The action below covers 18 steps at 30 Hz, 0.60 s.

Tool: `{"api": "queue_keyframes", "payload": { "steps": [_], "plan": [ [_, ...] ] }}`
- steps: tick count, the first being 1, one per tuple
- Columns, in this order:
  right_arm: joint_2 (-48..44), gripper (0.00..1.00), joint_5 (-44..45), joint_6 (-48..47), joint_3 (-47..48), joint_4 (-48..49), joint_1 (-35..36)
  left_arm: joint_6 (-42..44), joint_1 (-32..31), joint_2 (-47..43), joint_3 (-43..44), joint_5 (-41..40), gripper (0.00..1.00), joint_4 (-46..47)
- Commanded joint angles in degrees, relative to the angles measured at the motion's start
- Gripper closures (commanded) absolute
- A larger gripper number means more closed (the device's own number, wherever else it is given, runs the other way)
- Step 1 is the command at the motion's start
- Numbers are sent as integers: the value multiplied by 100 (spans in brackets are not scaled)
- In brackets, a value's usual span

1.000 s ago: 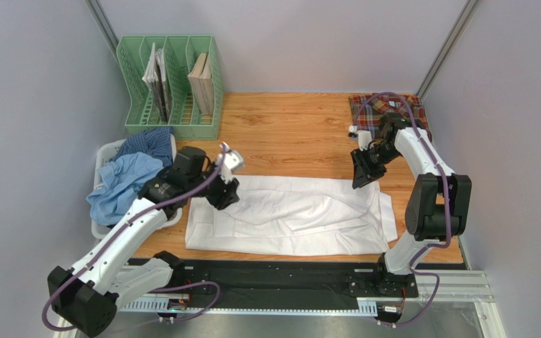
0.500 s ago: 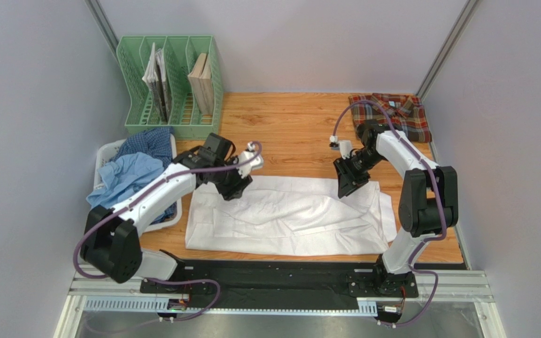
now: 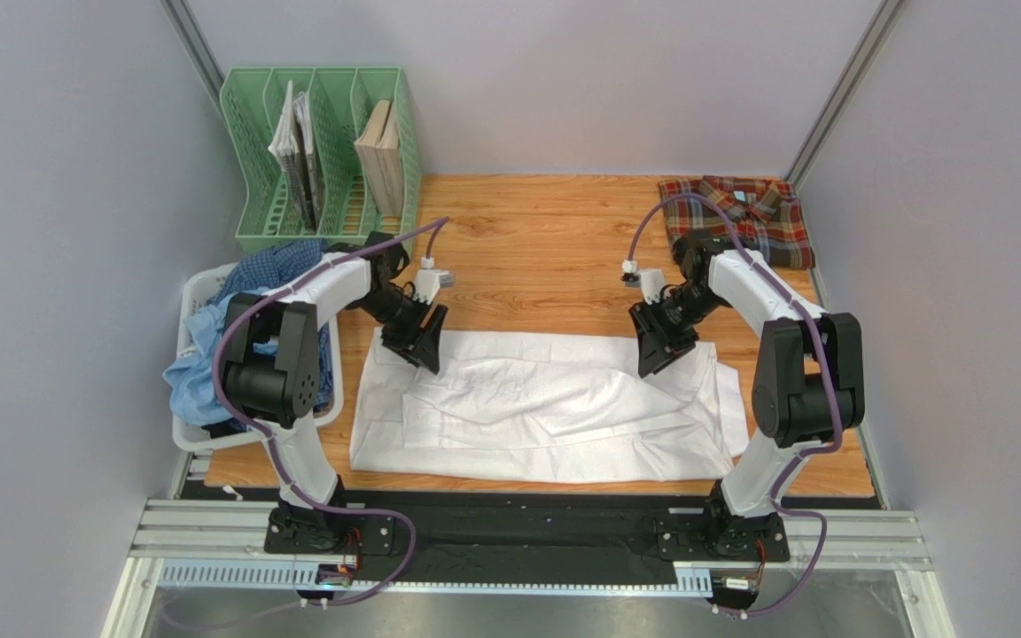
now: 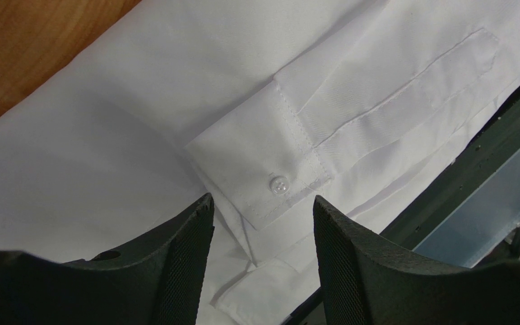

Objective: Fold and stack the long sleeve shirts
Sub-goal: Fold the shirt

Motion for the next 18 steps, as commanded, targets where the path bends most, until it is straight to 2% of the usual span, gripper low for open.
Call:
{"api": "queue_keyframes", "payload": {
  "steps": [1,13,18],
  "plan": [
    [1,62,129,42,-83,137,33,-159,6,187,153,255,38,-85],
    [-16,62,155,42,-57,93,33,-502,235,276,126,-571,36,223],
    [10,62,155,42,-48,110,33,-379,226,390,170,202,37,110]
  ]
}}
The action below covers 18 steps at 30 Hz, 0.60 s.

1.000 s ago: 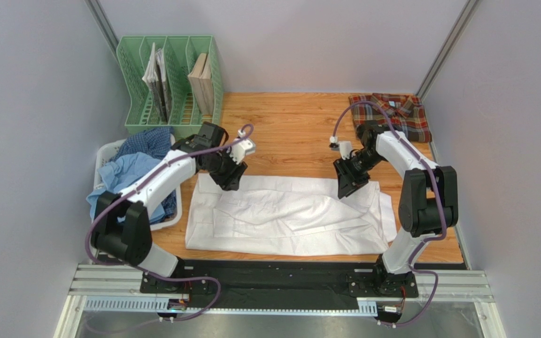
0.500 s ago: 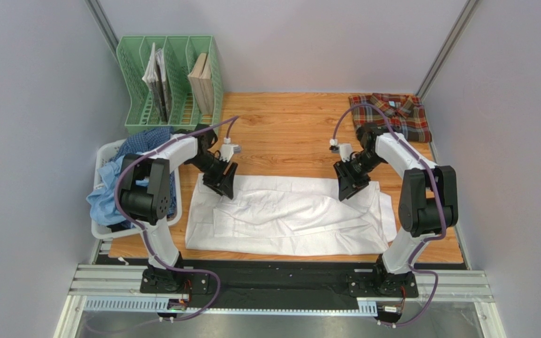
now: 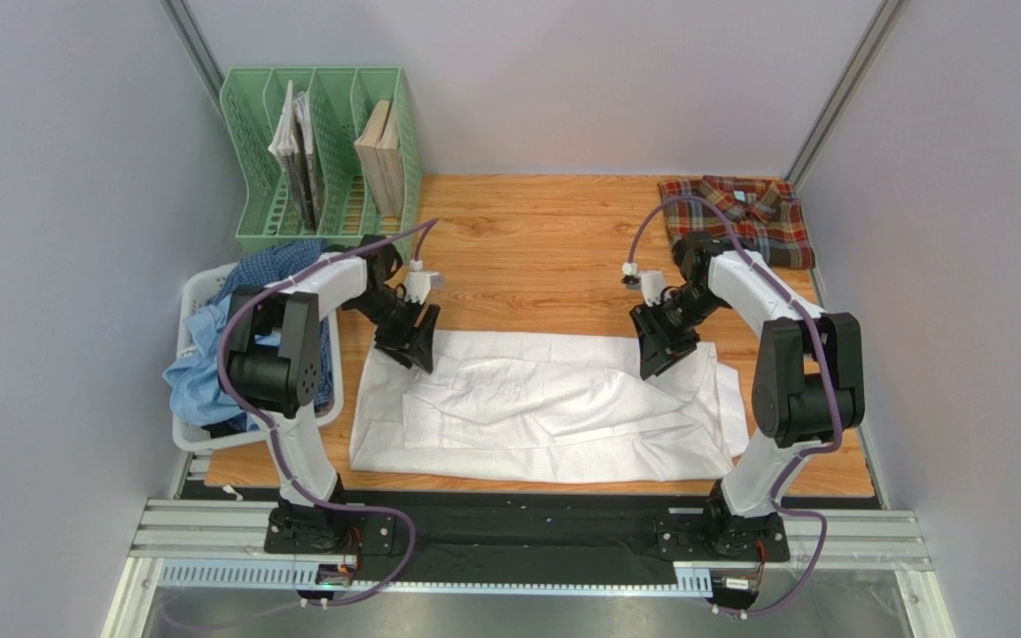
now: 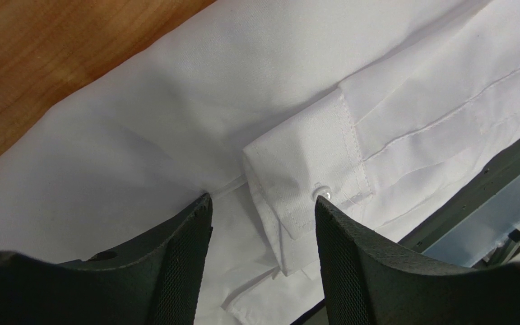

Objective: Fold and stack the long sleeve shirts
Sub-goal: Fold the shirt

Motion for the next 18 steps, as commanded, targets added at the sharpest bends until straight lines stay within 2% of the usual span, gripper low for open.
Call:
{"api": "queue_keyframes", "payload": {
  "steps": [1,10,13,14,15,17,18],
  "plan": [
    [19,62,24,44,33,104,31,14,16,75,170,606,39,-42],
    [80,62,24,70,42,139,31,120,16,172,258,985,47,-120],
    [80,62,41,70,50,139,31,129,16,225,355,1046,54,-138],
    [80,62,50,70,42,147,22,138,16,234,433,1142,59,-147],
    [72,62,59,70,42,139,31,251,16,217,460,1239,73,-208],
    [72,62,68,70,33,156,22,313,16,146,557,1485,85,-244],
    [63,62,68,70,33,156,31,340,16,16,575,1556,94,-261]
  ]
}}
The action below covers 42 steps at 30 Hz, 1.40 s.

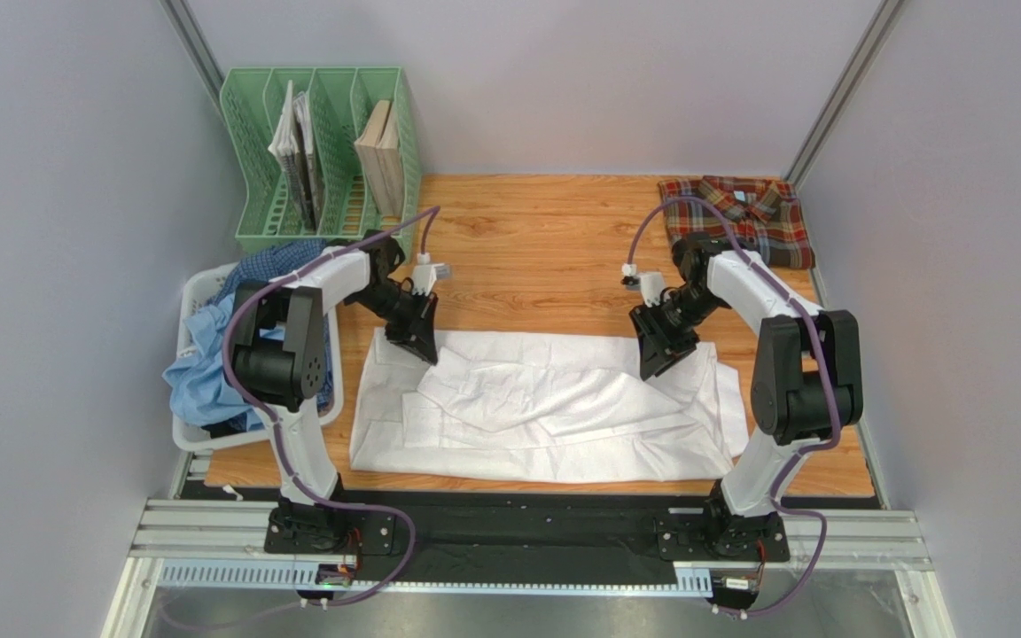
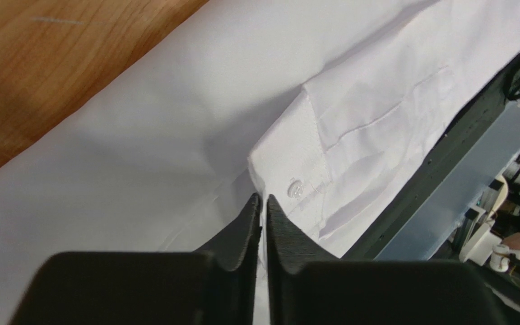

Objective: Fold and stack the long sleeve shirts
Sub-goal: Fold the shirt

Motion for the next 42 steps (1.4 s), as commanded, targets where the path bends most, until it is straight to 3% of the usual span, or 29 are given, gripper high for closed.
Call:
{"api": "queue_keyframes", "payload": {
  "steps": [1,9,13,16,17,21,25,28,30,42],
  "plan": [
    [-18,63,42,66,33,121,31,322,-8,-300,315,660,99,-119],
    [-150,63,33,92,33,130,13,727,-482,-1467,271,758,100,-480],
    [-334,63,-55,92,50,130,-179,990,-1428,-2435,209,154,100,-576],
    [-413,63,-82,40,77,78,-408,580,-1643,-2928,131,-522,100,-445],
    [-440,63,-81,22,77,60,-469,465,-1547,-2868,69,-535,100,-488],
    [-501,63,-117,-4,24,16,-496,288,-757,-2184,-125,-44,62,-646],
    [-466,62,-134,5,24,-10,-496,253,-159,-1357,-11,116,45,-735],
    [-431,62,-108,5,7,-19,-488,227,18,-794,182,98,42,-761],
    [-387,62,-99,-4,-2,-19,-496,191,88,-443,306,81,34,-752],
    [-185,62,-11,13,85,-19,-488,182,141,586,587,230,34,-875]
  ]
}}
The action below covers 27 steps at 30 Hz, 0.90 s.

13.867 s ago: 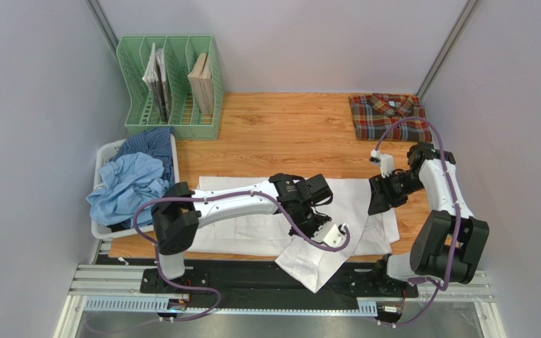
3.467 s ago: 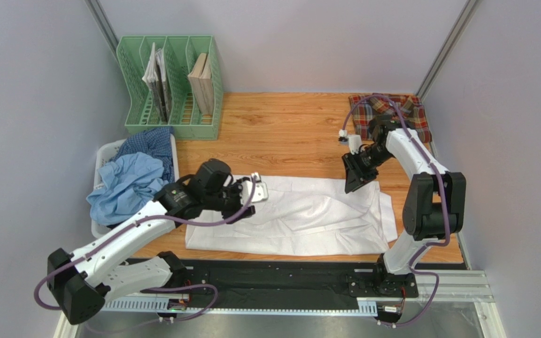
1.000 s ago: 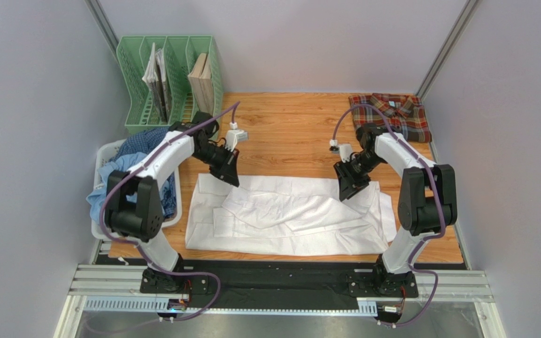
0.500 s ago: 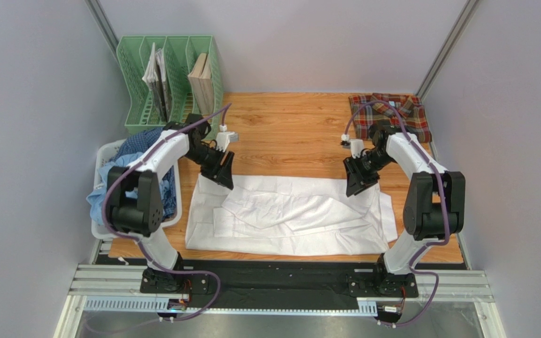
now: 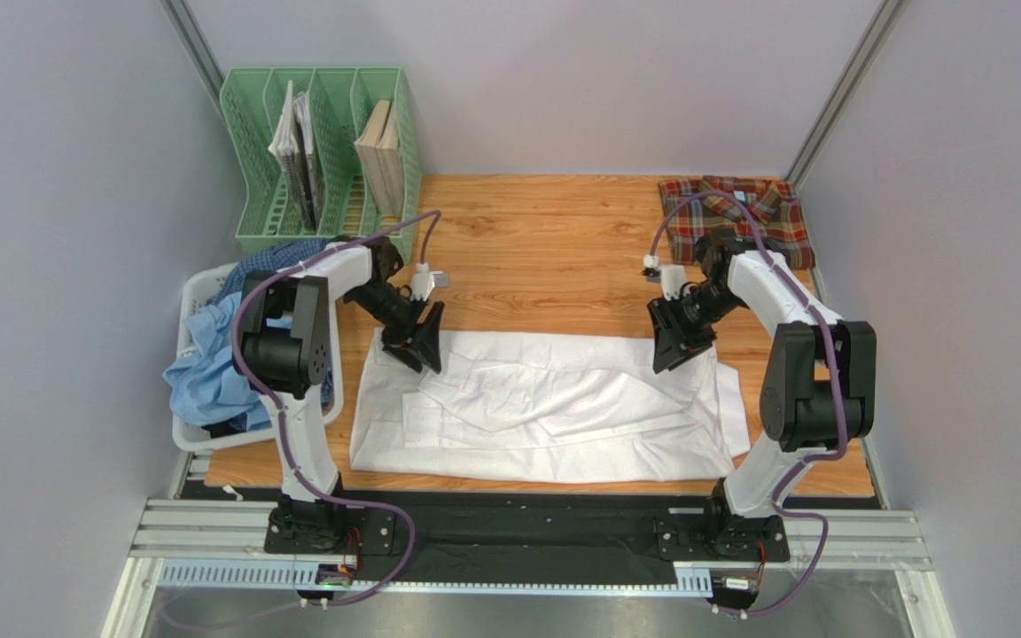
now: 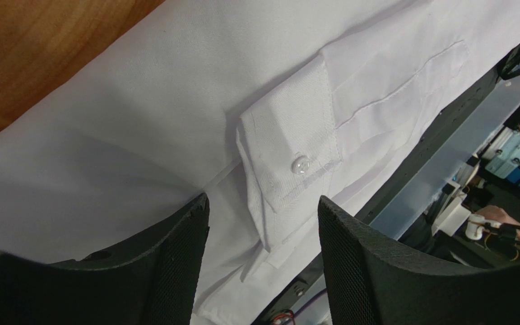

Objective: Fold and stack the long sleeve shirts
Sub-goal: Fold the shirt

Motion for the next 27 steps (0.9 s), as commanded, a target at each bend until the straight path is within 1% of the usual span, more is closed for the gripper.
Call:
{"api": "queue_keyframes", "payload": {
  "steps": [1,6,8,11,19,24,25,27],
  "plan": [
    [106,62,9,7,118,-13,15,-60,41,178,305,225,34,-169],
    [211,62,26,24,224,-48,15,-34,-3,380,525,393,36,-284],
    [237,62,26,33,285,-65,6,-52,-65,433,587,437,39,-319],
    [264,62,44,42,329,-74,15,-34,-170,459,578,498,42,-336],
    [255,62,70,33,347,-101,15,-148,-276,407,411,446,44,-249],
    [229,62,70,42,330,-109,6,-87,-319,372,394,498,60,-214],
    [238,62,70,42,330,-109,15,-69,-320,311,402,524,71,-196],
    [246,62,79,42,330,-101,15,-78,-320,205,394,577,83,-74]
  ]
}}
